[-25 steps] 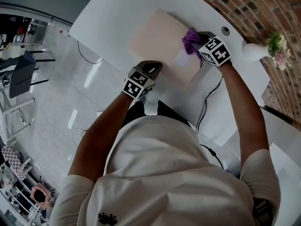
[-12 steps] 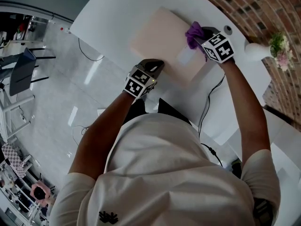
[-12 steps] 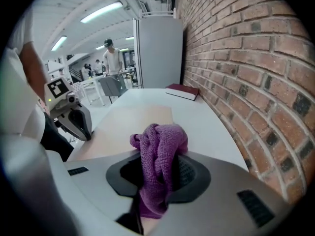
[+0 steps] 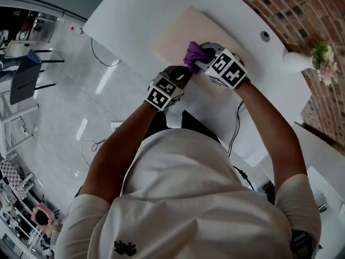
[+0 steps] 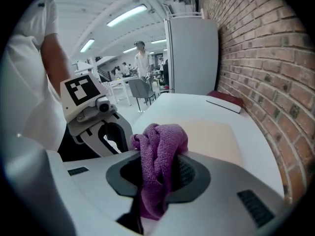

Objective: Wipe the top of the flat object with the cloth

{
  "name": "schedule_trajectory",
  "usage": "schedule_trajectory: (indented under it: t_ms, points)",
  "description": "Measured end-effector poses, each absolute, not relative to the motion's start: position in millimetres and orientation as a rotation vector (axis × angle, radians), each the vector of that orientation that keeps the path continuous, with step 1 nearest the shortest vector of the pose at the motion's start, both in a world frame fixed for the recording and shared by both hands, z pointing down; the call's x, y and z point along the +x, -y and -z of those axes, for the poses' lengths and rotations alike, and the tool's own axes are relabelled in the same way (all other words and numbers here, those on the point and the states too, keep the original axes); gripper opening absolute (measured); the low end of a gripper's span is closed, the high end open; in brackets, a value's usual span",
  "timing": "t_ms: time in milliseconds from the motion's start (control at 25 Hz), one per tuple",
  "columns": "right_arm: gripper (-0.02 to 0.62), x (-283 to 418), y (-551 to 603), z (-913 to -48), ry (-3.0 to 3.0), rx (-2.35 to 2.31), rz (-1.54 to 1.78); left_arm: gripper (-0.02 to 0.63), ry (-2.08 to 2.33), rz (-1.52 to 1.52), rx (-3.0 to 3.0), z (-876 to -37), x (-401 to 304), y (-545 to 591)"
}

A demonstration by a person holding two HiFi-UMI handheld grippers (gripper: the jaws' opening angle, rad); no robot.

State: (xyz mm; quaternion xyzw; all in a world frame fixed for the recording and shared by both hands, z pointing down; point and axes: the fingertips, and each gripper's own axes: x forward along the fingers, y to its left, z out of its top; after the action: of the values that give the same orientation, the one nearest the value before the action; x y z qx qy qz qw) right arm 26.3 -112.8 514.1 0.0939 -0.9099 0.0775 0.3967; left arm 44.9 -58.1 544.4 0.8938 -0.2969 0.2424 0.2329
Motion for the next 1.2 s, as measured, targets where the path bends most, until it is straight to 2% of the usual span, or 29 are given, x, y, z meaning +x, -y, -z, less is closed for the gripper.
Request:
schedule_trajectory:
  t_ms: [280, 1200]
  points:
    - [0.115, 12, 108, -532, 2.283, 0.202, -0.197, 0.025, 0.824, -0.652, 2.465, -544, 42, 59]
    - [0.115, 118, 258, -539, 2.15, 0.597, -0.221, 0.025, 0.826, -0.634, 2.465, -545, 40, 61]
